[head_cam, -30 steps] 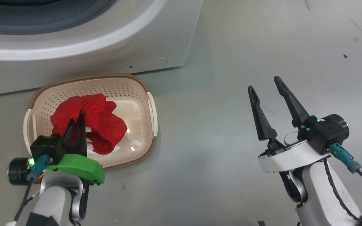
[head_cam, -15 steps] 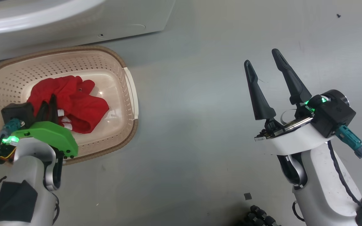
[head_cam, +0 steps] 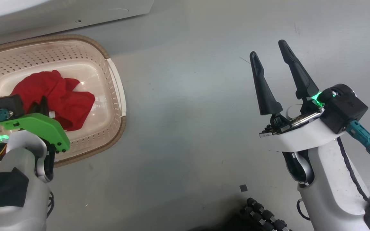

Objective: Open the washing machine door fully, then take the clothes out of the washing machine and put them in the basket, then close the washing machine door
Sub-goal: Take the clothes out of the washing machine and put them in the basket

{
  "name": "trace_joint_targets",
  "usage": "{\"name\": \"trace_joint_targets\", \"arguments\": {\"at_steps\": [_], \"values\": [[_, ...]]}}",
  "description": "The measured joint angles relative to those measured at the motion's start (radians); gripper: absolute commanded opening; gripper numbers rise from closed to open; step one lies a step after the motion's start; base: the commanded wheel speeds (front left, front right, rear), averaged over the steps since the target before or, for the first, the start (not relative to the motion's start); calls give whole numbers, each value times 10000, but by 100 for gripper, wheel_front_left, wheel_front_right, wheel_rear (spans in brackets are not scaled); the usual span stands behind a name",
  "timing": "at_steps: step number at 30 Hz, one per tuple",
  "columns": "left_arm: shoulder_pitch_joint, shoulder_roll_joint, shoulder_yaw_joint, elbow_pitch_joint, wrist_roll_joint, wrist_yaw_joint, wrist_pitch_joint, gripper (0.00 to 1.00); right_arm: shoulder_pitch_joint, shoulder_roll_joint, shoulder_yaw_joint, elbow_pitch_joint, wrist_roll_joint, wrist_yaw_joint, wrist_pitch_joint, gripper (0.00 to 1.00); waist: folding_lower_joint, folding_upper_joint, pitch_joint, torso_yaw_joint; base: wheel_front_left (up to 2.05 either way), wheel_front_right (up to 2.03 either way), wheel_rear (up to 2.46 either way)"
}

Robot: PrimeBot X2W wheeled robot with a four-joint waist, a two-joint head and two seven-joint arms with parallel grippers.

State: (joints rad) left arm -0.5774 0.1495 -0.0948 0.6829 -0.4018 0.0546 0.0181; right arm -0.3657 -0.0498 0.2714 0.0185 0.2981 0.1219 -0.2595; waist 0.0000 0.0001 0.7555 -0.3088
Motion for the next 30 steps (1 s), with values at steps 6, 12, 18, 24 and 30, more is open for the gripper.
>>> {"name": "trace_joint_targets", "arguments": {"at_steps": [6, 12, 18, 24, 30], "values": [[-407, -50, 44, 608, -100, -94, -96, 0, -9, 6, 36, 56, 25, 0, 0, 100, 0, 0, -5, -5, 0, 0, 0], [-624, -167, 35, 1135, -104, -215, -552, 100, -21, 8, 12, 201, 23, -2, 0, 100, 0, 0, -199, 86, 0, 0, 0], [-654, -213, 33, 1386, -100, -399, -1231, 100, -26, 8, -17, 360, 0, 0, 0, 100, 0, 0, -522, 216, 0, 0, 0], [-677, -291, -94, 1457, -6, -616, -2046, 100, -19, 8, -132, 548, -148, 0, 0, 100, 0, 0, -938, 426, 0, 0, 0], [-658, -378, -345, 1394, 251, -817, -2562, 100, 56, 4, -353, 769, -462, 0, 0, 100, 0, 0, -1473, 675, 0, 0, 0]]}}
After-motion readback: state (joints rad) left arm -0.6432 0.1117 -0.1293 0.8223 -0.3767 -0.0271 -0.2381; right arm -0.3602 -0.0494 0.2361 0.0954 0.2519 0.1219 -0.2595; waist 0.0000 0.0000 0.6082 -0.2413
